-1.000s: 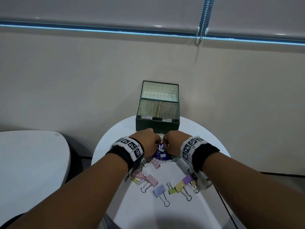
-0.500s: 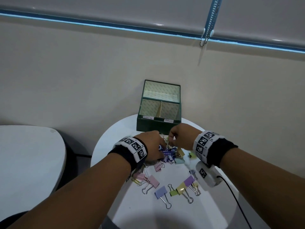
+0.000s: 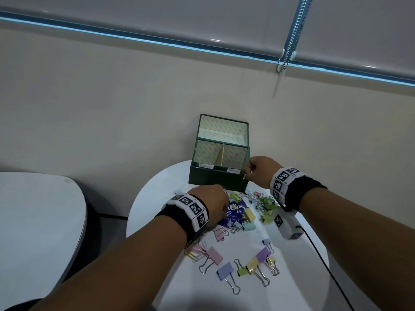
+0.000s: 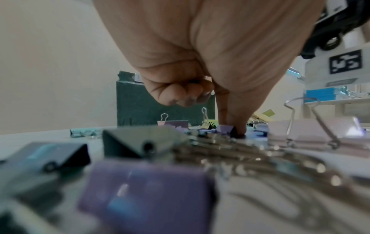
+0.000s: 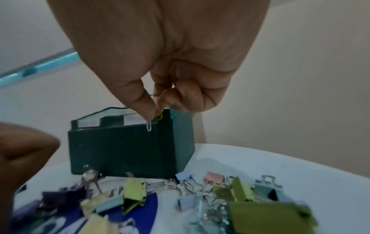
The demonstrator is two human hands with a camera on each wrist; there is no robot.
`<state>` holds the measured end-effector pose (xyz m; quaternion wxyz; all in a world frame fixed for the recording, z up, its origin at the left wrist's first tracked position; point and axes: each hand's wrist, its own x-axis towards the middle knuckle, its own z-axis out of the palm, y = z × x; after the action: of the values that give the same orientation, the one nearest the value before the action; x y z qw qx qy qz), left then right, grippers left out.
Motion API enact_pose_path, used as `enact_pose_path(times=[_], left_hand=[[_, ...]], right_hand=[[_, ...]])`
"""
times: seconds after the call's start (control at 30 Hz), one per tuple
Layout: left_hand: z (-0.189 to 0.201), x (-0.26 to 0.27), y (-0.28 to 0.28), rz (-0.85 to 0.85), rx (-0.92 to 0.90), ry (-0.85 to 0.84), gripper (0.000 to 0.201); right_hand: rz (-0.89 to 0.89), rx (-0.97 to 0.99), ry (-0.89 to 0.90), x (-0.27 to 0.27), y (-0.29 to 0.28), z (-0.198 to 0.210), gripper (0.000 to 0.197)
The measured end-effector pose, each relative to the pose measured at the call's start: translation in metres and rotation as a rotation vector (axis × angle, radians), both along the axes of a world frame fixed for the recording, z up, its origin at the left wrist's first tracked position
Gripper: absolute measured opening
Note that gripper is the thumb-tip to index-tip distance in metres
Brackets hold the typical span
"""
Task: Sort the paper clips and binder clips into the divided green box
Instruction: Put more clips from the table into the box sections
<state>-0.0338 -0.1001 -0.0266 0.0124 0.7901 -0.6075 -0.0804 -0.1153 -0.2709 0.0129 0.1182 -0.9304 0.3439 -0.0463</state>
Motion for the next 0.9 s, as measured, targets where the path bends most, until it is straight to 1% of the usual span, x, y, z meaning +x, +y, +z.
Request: enact_pose_path(times=[0.07, 0.17, 0.27, 0.3, 0.43, 0.5, 0.57, 0.67, 0.77, 0.8, 0.83, 0.9], left_hand=[[-0.001, -0.001, -0.001, -0.003, 0.008, 0.000, 0.024], [0.000, 0.000, 0.000, -0.008, 0.001, 0.004, 0.027], [0.000, 0.002, 0.000, -0.046, 0.057, 0.049, 0.038], [0.000, 0.002, 0.000, -0.061, 0.076, 0.052, 0.039], [-0.001, 0.004, -0.001, -0.042, 0.048, 0.081, 0.032], [-0.003, 0.006, -0.002, -0.007, 0.021, 0.084, 0.031], [-0.006, 0.007, -0.004, 0.036, 0.001, 0.064, 0.032], [-0.008, 0.006, -0.006, 0.081, -0.005, 0.044, 0.025], [-0.008, 0.004, -0.006, 0.055, -0.008, 0.007, 0.018], [-0.007, 0.003, -0.007, 0.041, -0.008, -0.005, 0.016], [-0.007, 0.002, -0.007, 0.032, -0.003, -0.013, 0.015], [-0.007, 0.001, -0.008, 0.028, 0.012, -0.024, 0.014]], right_hand=[[-0.034, -0.021, -0.053, 0.007, -0.004, 0.002, 0.020], [-0.077, -0.018, -0.189, 0.022, -0.006, 0.007, 0.008], [-0.101, 0.024, -0.267, 0.031, -0.007, 0.009, 0.009], [-0.089, 0.049, -0.265, 0.032, -0.006, 0.010, 0.013], [-0.009, 0.092, -0.141, 0.033, 0.001, 0.015, 0.049], [0.002, 0.101, -0.153, 0.028, 0.005, 0.018, 0.057], [0.023, 0.107, -0.200, 0.019, 0.008, 0.019, 0.059], [0.052, 0.083, -0.291, 0.001, 0.008, 0.017, 0.054], [0.060, 0.008, -0.411, -0.022, 0.007, 0.006, 0.033], [0.059, -0.003, -0.418, -0.031, 0.007, 0.000, 0.027], [0.061, 0.008, -0.390, -0.041, 0.007, -0.005, 0.023], [0.096, 0.081, -0.240, -0.058, 0.006, -0.017, 0.020]])
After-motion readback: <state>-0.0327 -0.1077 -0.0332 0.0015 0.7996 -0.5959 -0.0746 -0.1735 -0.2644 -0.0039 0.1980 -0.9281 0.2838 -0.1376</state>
